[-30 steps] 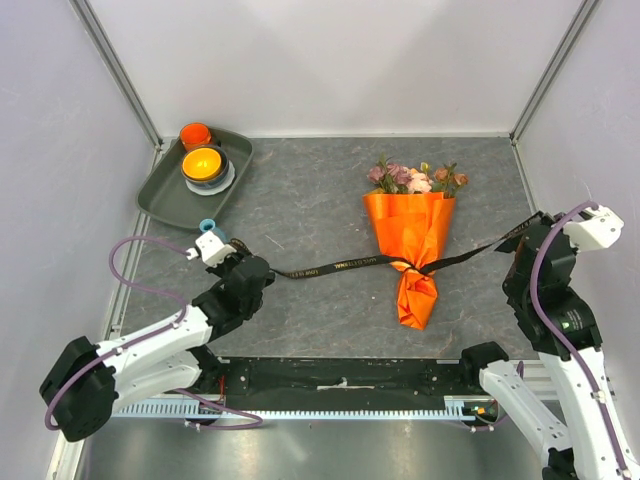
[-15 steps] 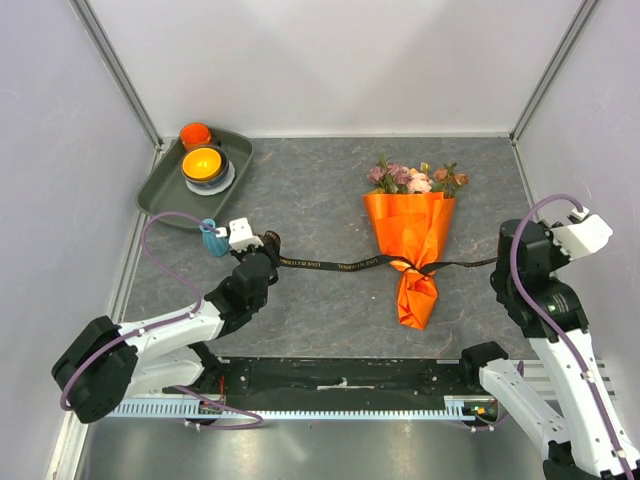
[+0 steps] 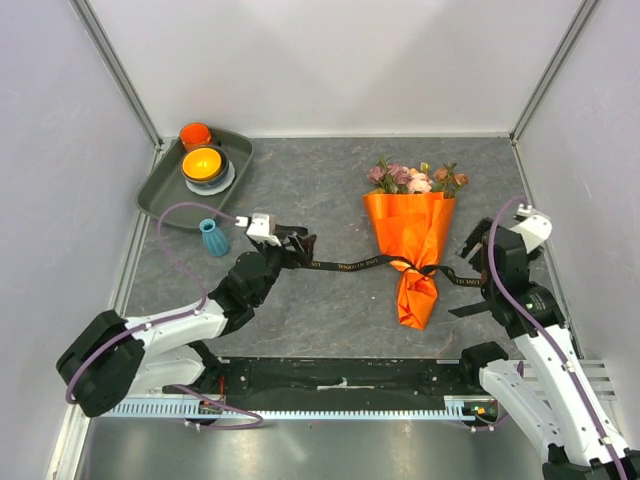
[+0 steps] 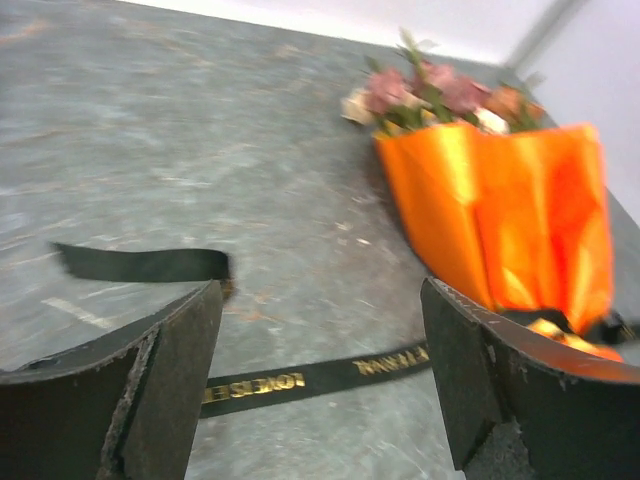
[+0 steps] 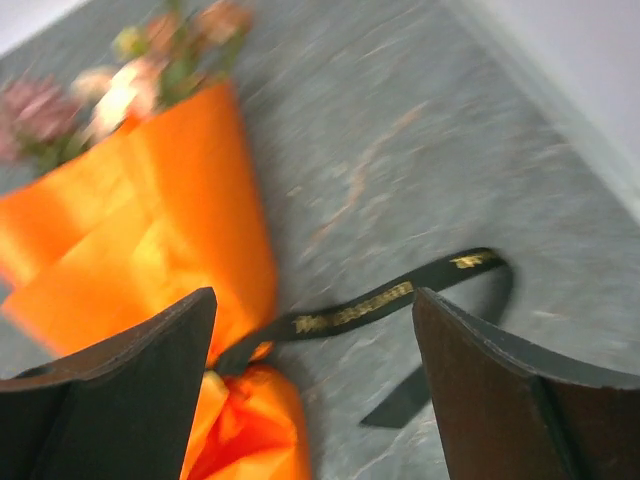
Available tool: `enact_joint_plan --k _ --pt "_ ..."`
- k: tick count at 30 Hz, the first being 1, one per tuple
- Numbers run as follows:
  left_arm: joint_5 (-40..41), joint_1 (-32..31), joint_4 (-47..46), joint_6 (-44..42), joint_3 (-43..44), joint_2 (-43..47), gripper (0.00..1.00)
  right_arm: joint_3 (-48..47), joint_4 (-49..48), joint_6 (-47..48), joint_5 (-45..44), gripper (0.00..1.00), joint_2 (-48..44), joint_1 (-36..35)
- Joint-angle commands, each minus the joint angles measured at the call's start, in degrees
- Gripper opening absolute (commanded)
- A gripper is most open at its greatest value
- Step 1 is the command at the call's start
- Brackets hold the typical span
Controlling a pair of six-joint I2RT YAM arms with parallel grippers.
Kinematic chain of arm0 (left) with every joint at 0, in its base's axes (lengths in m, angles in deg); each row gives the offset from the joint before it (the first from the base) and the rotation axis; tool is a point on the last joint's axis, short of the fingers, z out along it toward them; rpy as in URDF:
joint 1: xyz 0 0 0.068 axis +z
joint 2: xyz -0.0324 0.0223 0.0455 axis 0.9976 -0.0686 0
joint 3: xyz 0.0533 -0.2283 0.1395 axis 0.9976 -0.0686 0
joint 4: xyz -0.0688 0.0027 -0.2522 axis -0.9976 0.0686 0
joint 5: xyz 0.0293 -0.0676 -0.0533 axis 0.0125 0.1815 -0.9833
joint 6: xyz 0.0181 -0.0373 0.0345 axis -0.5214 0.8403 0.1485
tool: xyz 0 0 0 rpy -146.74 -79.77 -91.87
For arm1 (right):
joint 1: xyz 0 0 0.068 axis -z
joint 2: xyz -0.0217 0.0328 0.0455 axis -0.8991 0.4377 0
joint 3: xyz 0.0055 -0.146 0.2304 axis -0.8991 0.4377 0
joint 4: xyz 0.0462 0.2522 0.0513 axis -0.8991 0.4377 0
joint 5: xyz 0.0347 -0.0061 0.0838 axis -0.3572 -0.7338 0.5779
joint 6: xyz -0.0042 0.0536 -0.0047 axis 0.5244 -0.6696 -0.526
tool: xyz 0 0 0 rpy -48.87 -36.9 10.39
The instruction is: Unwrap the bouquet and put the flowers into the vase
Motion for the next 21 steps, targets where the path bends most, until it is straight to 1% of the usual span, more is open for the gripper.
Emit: enact_joint_plan --k 1,2,3,4,5,6,7,8,9,10,11,12,14,17,20,21 --pt "-22.26 -0.05 -9.84 -3.63 3.49 -7.87 0.81 5.71 -10.76 6.47 31.6 0.86 0.97 -0.02" --pt "-29.78 -0.14 -9.76 -3.28 6.81 -10.08 0.79 6.51 -11.37 5.33 35.38 0.84 2.03 -0.11" --pt "-33.51 -0.23 -9.23 -2.93 8.67 -12.37 0.77 7.04 -11.73 4.36 39.08 0.78 4.12 -0.2" --pt "-37.03 -0.4 -8.79 -2.31 10.6 -17.52 0.74 8.09 -11.82 2.27 41.03 0.74 4.84 -0.37" --pt "-42.98 -1.01 -8.0 -2.05 14.71 -19.92 0.72 8.71 -11.99 1.46 42.09 0.69 5.37 -0.55" --pt "-45.39 -1.37 -7.13 -1.61 16.75 -22.73 0.72 9.41 -12.69 0.93 43.58 0.62 5.38 -1.07" --pt "-47.5 -1.89 -5.29 -0.47 18.86 -25.2 0.7 10.98 -12.87 -0.2 43.86 0.57 4.94 -1.43" --pt "-51.44 -2.77 -4.4 0.15 22.97 -30.09 0.69 11.96 -13.05 -0.74 43.95 0.46 4.24 -1.6" --pt "-53.31 -3.3 -3.78 0.85 24.93 -32.32 0.67 13.01 -13.48 -1.18 44.03 0.38 2.84 -2.04" --pt "-54.72 -3.83 -2.91 2.07 26.6 -34.25 0.64 15.11 -13.58 -1.7 43.69 0.32 1.96 -2.31" --pt "-56.91 -5.05 -2.2 2.26 29.58 -37.75 0.62 16.09 -13.49 -2.58 43.42 0.28 1.17 -2.4" --pt "-57.28 -5.76 -1.24 2.35 30.91 -38.83 0.62 17.14 -13.84 -3.02 43.42 0.22 -0.06 -2.48" --pt "-56.58 -7.34 0.61 2.0 33.2 -40.68 0.61 20.57 -14.89 -4.77 44.73 0.17 -0.6 -2.66" --pt "-55.61 -8.31 1.75 1.38 34.44 -41.48 0.61 23.91 -19.28 -6.62 47.1 0.1 0.8 -3.19" --pt "-56.75 -8.58 3.25 1.12 35.49 -42.62 0.59 25.59 -23.32 -7.95 47.37 0.08 3.44 -4.59" --pt "-57.02 -8.58 3.78 0.95 35.76 -42.88 0.57 26.63 -25.33 -9.17 47.64 0.08 4.66 -5.2"
